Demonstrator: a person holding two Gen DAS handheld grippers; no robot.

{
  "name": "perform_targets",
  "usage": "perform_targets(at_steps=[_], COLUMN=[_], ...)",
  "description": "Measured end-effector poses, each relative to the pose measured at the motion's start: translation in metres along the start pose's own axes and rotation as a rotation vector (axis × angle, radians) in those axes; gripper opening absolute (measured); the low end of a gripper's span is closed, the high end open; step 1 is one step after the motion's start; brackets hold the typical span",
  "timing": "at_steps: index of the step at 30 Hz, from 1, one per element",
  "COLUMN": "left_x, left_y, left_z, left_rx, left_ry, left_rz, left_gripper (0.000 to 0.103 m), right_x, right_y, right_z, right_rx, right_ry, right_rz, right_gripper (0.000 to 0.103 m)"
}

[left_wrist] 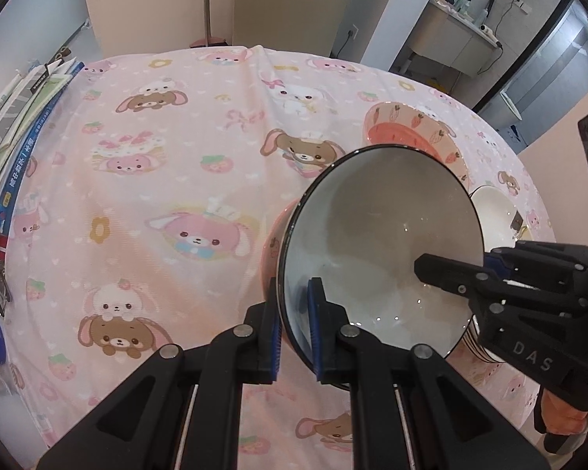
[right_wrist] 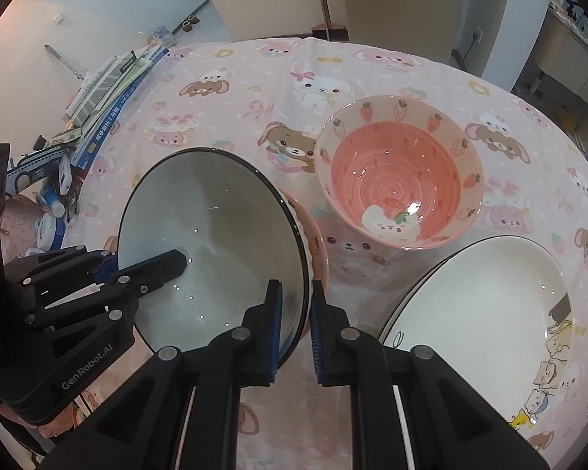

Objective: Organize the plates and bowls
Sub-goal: 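Lift the white bowl and carry it toward the pink strawberry bowl, then lower the white bowl into the pink strawberry bowl with both grippers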

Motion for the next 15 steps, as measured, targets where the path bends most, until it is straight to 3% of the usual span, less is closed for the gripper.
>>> perform_targets(at_steps=[15], left_x=[-0.0073], left_y=[0.0031], left_z=[-0.0069], left_rx=[0.044], left_ry=[-0.018], left_rz=[0.014], left_gripper=[0.010], right_x=[-0.0045], right_y=[0.0039], right_z=[0.0061], right_rx=[-0.028], right_ry=[0.030], right_rz=[0.044], right_gripper=[0.014])
Point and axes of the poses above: each gripper's, at about its wrist camera, not at the fingertips, and x roughly the way its jaws point, z to its left, y to its underside, the point moved 1 cm from there along x, roughly the way its jaws point, and after that the axes turned 2 degrees about -y, right-handed, at the moved point
